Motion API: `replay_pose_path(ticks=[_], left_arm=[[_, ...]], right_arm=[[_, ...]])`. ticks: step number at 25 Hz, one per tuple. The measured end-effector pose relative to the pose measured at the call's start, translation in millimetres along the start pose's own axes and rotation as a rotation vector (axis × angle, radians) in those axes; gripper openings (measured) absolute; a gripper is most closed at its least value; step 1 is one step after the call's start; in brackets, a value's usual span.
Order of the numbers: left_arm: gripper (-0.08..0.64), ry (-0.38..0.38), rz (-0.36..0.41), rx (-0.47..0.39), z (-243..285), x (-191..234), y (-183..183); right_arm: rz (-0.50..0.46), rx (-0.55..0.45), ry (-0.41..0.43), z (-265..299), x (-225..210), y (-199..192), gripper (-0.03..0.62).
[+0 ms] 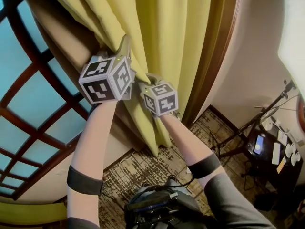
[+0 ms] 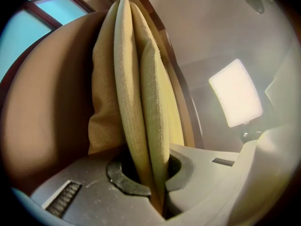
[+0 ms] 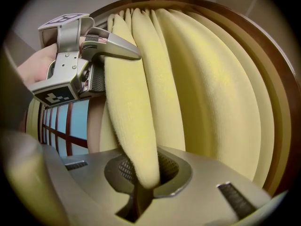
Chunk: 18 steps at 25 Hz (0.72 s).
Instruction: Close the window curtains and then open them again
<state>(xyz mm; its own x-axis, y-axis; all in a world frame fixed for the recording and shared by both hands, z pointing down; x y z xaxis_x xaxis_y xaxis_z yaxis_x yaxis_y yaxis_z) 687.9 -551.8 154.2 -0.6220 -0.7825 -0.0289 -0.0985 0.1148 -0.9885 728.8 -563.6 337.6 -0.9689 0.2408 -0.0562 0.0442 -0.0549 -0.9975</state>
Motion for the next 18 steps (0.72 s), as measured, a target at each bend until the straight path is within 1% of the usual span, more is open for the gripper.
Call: replay_pose_path(ticks=[8,11,15,18], left_arm=[[0.003,-0.062,0.013,0.028,-5.8,14.0,-5.8],[0.003,-0.085,0.006,0.024,-6.9,18.9,-6.2],[0.004,-0.083,0.001,0.025,-9.2,30.0,-3.0],[0.005,-0.093,0.005,0.033,-6.1,29.8,-5.6]], right_arm=[[-0.010,0.066,-0.038,11.1,13.3,-6.6,0.031],[-0.008,0.080,-0.058,14.7,17.1,-7.0,0.031],[-0.015,0.102,-0.076,21.4,20.1,-5.9,0.031],[-0.022,0.114,-0.082,21.7,16.3,-8.8,0.031]])
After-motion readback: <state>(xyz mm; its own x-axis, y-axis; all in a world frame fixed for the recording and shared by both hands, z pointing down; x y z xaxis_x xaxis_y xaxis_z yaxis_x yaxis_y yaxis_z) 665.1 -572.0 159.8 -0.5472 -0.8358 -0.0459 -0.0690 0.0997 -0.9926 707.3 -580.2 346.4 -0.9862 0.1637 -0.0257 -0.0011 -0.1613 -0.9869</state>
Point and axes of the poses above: the fingertips, and each gripper's own axes: z forward along the fingers, x to its left, y out of its top, the point moved 2 cm from there along -z, backward along the fingers
